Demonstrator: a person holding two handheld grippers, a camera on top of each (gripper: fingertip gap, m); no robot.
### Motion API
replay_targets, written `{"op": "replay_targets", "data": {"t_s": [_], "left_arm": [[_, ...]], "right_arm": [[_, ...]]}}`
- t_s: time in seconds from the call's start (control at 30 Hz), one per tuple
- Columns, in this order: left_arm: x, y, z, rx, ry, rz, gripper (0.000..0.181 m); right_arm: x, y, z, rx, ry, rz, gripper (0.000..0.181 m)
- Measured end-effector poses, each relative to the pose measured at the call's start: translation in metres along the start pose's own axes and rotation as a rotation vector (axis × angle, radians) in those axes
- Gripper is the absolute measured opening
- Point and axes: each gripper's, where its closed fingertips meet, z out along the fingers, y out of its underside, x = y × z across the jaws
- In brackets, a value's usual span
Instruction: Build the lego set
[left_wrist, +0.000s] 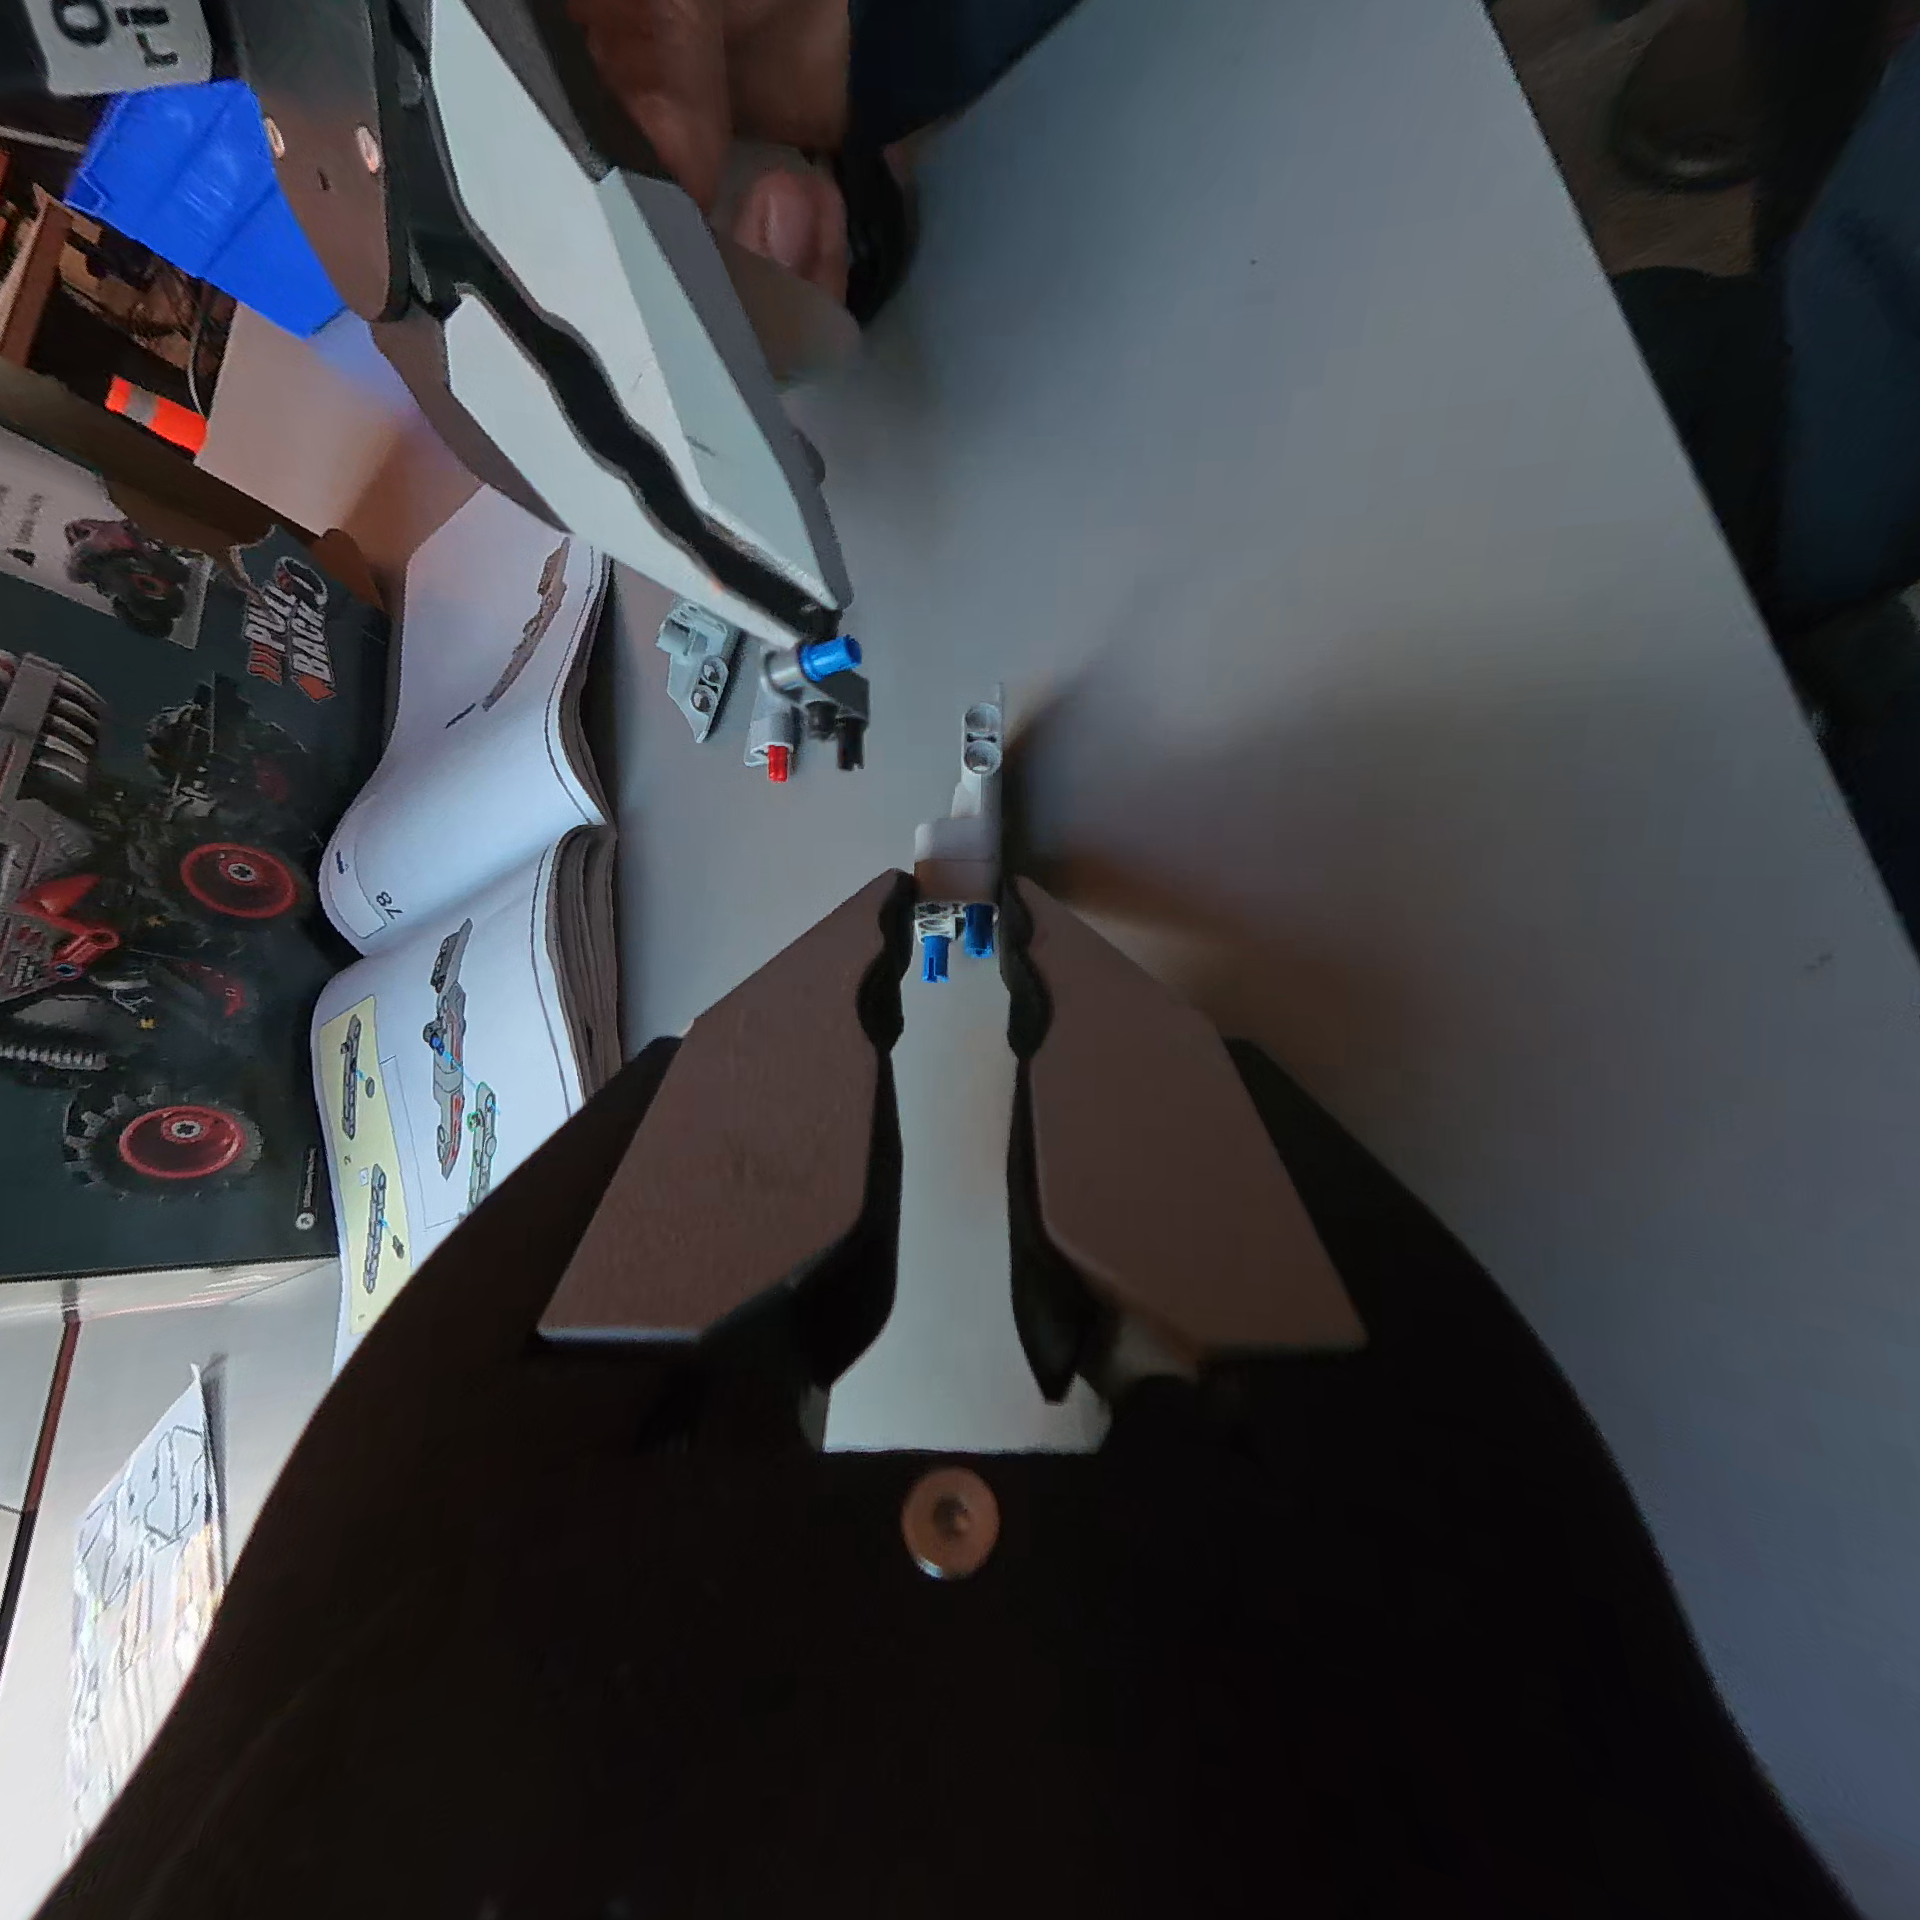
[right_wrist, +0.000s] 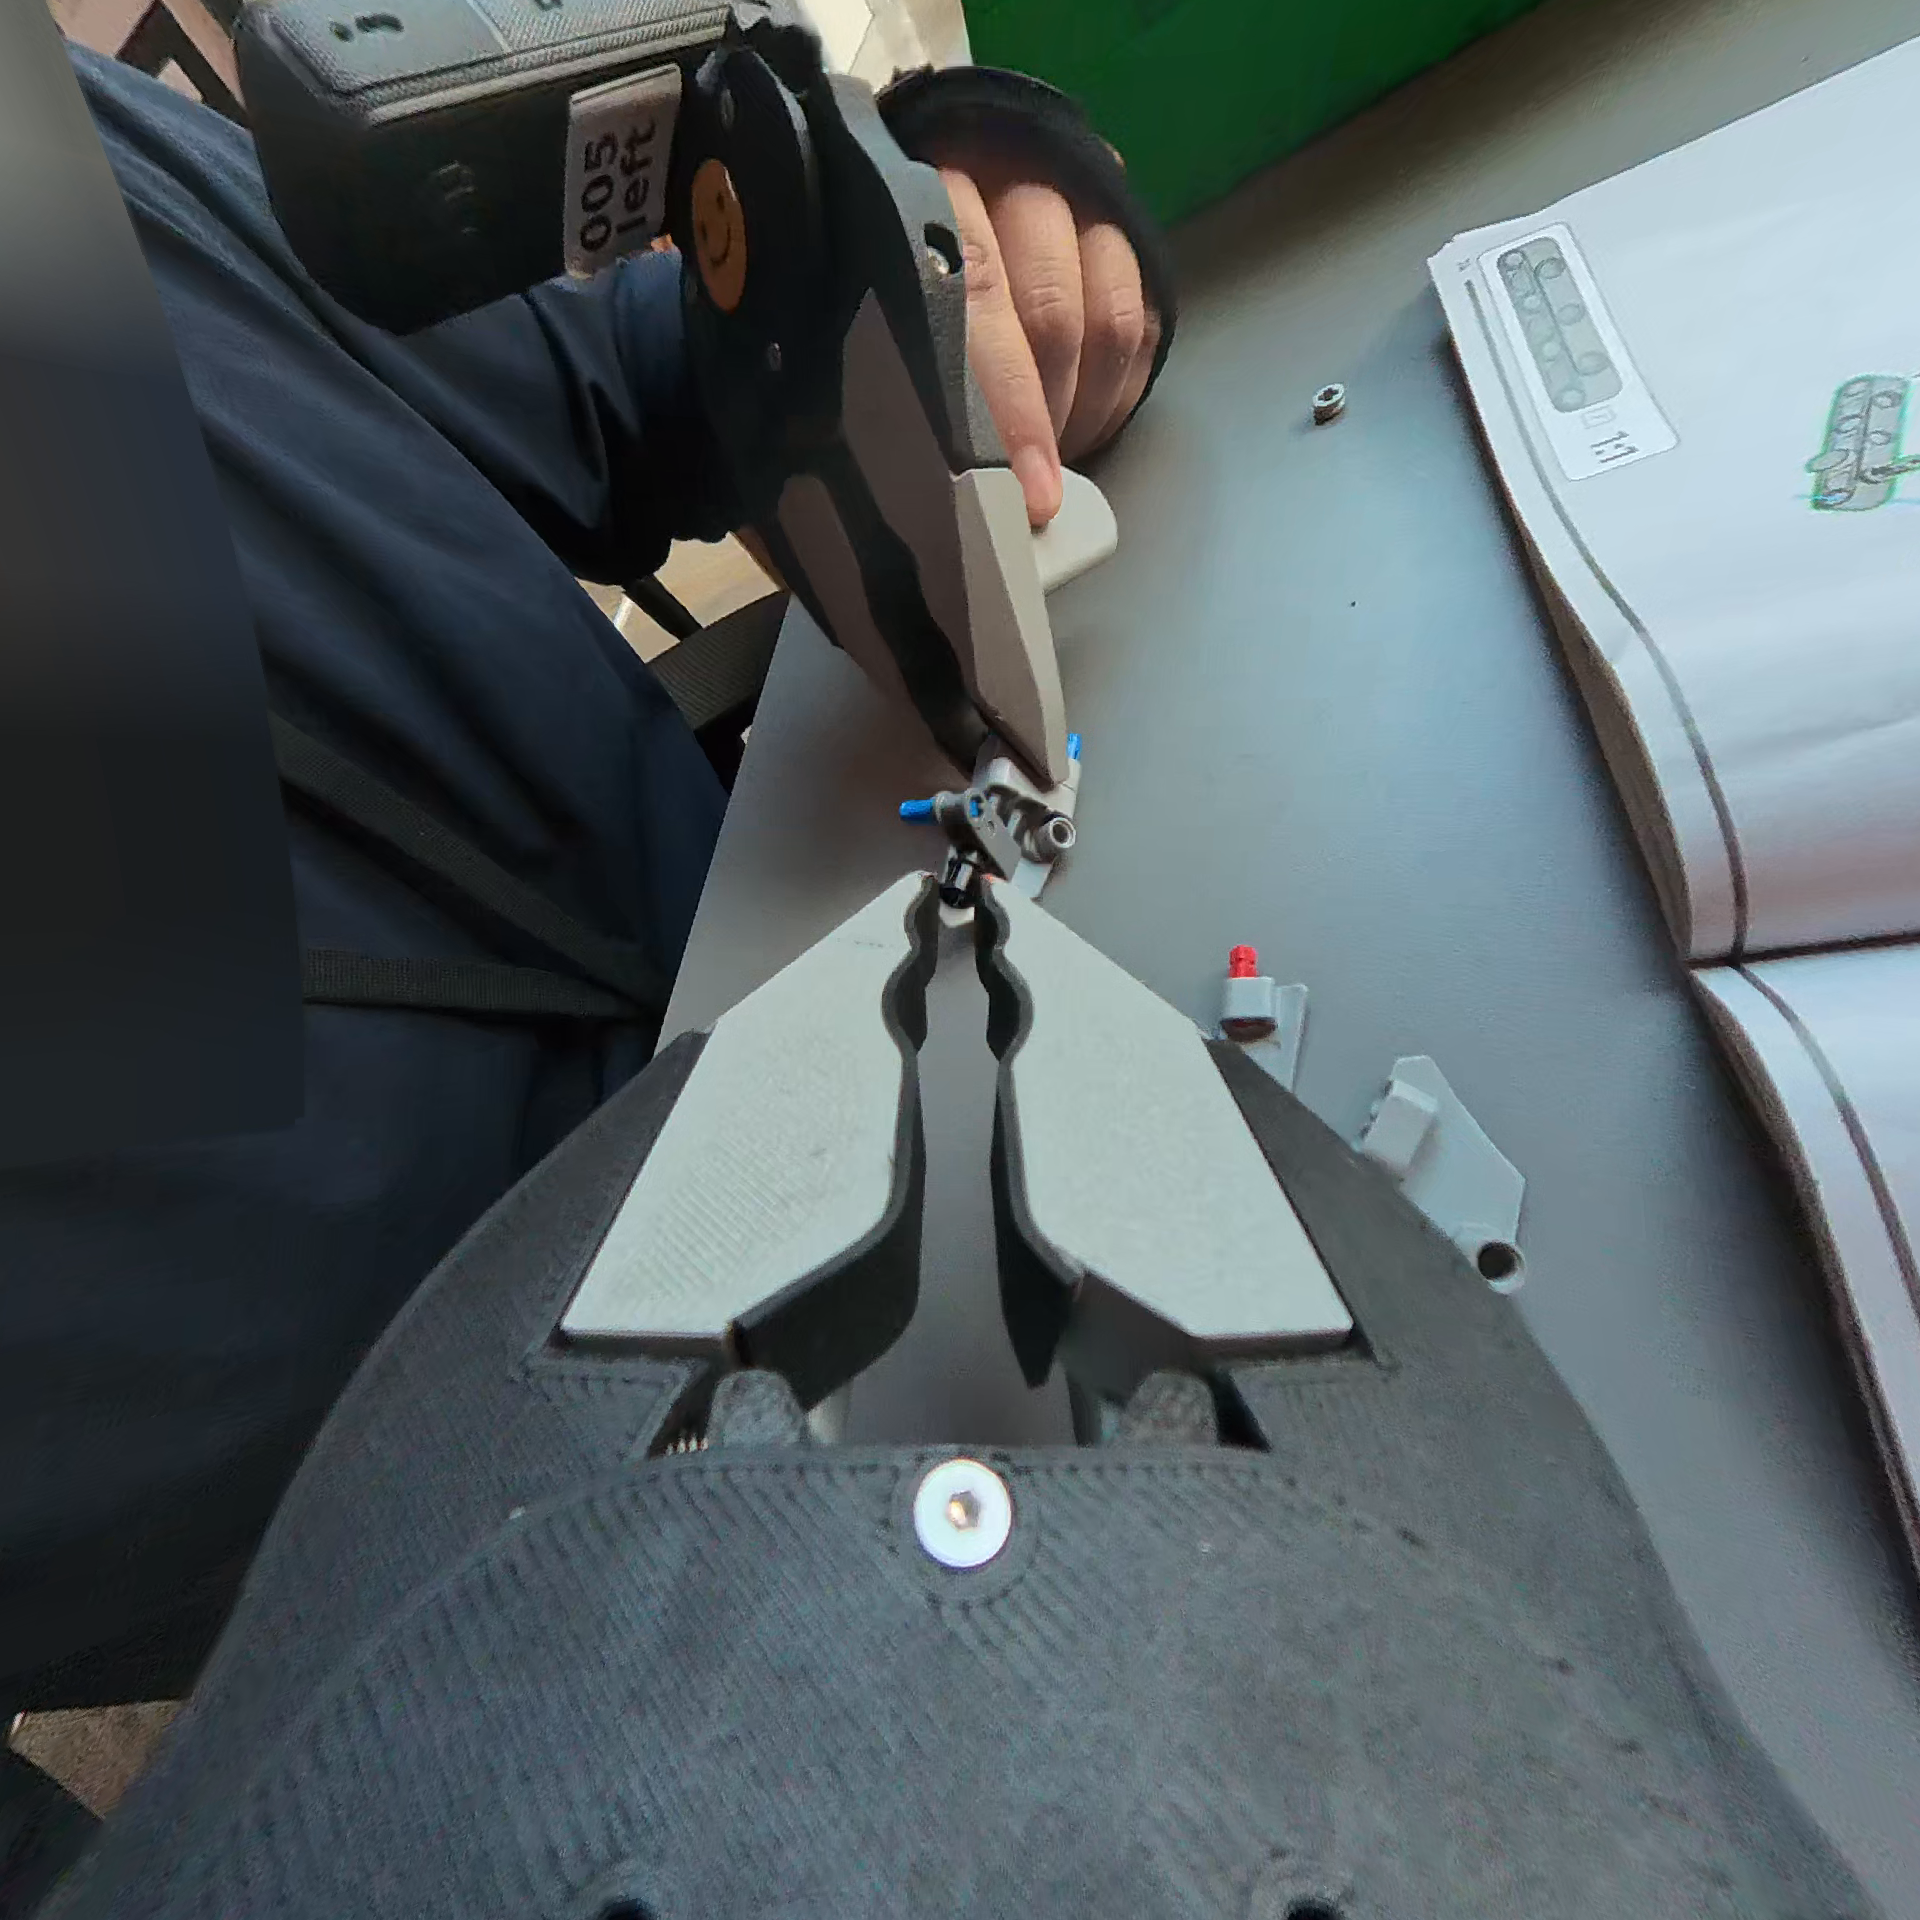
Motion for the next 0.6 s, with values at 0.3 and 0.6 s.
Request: {"op": "replay_targets", "data": {"t_s": [0.3,0.6], "left_arm": [[-0.002,0.004,-0.001,-0.007,0.009,-0.016,0.013],[-0.002,0.002,0.000,0.002,-0.035,0.063,0.014]], "right_arm": [[-0.001,0.005,0.006,-0.033,0.035,-0.023,0.004],[-0.005,0.005,0.011,-0.042,0.055,-0.103,0.003]]}}
